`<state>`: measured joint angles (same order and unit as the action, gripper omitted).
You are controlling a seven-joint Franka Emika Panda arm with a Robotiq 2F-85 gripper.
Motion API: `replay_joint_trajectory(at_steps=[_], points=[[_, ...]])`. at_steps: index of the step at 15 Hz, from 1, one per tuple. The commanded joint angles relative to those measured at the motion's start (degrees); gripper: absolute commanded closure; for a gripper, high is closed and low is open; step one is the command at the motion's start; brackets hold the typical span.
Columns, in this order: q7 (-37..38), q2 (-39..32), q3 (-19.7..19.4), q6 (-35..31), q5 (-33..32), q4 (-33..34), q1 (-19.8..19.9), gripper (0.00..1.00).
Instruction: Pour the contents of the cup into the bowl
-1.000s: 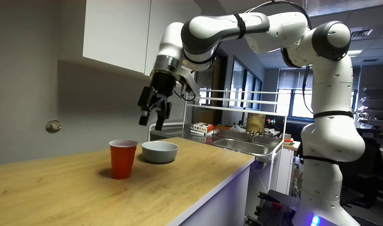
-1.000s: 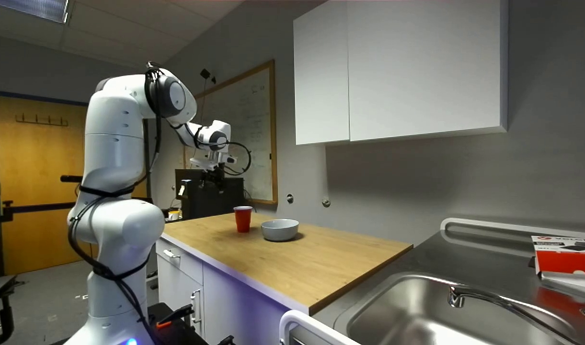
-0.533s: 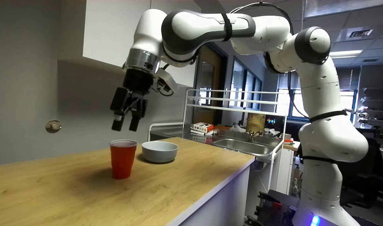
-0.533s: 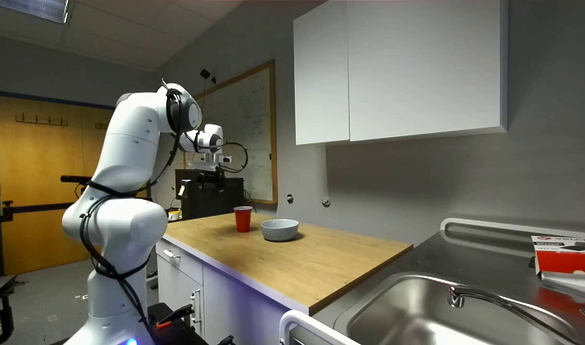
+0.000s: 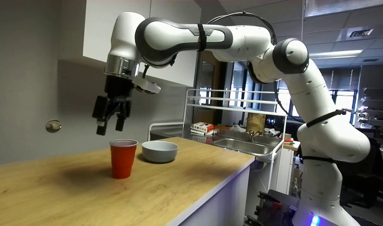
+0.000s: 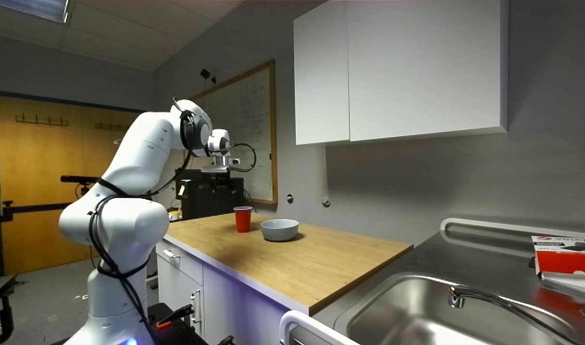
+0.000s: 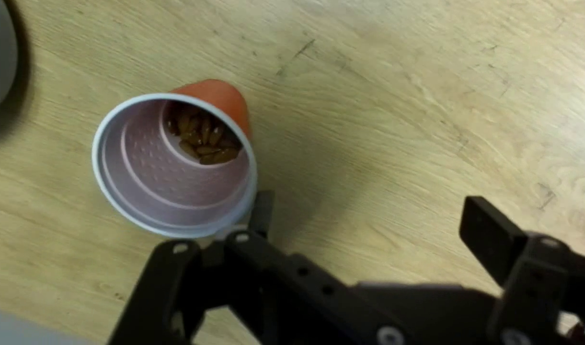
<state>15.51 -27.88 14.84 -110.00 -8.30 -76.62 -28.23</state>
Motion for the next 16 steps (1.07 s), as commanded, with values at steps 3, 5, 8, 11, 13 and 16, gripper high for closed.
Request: replay_joint_trajectory(at_steps=[3, 5, 8, 11, 13, 16], points=[[1.0, -5.9, -3.6, 8.0, 0.3, 11.2, 0.0, 0.0], [1.0, -7.6, -4.0, 10.1, 1.4, 13.5, 0.3, 0.0], [1.0, -10.4, -3.9, 13.3, 3.3, 16.6, 0.4, 0.0], [1.3, -13.4, -4.0, 15.7, 4.8, 19.7, -0.2, 0.0], [1.6, -15.4, -4.1, 16.9, 5.7, 21.6, -0.5, 0.0], [1.9, -18.2, -4.2, 18.3, 6.8, 24.5, -0.9, 0.0]])
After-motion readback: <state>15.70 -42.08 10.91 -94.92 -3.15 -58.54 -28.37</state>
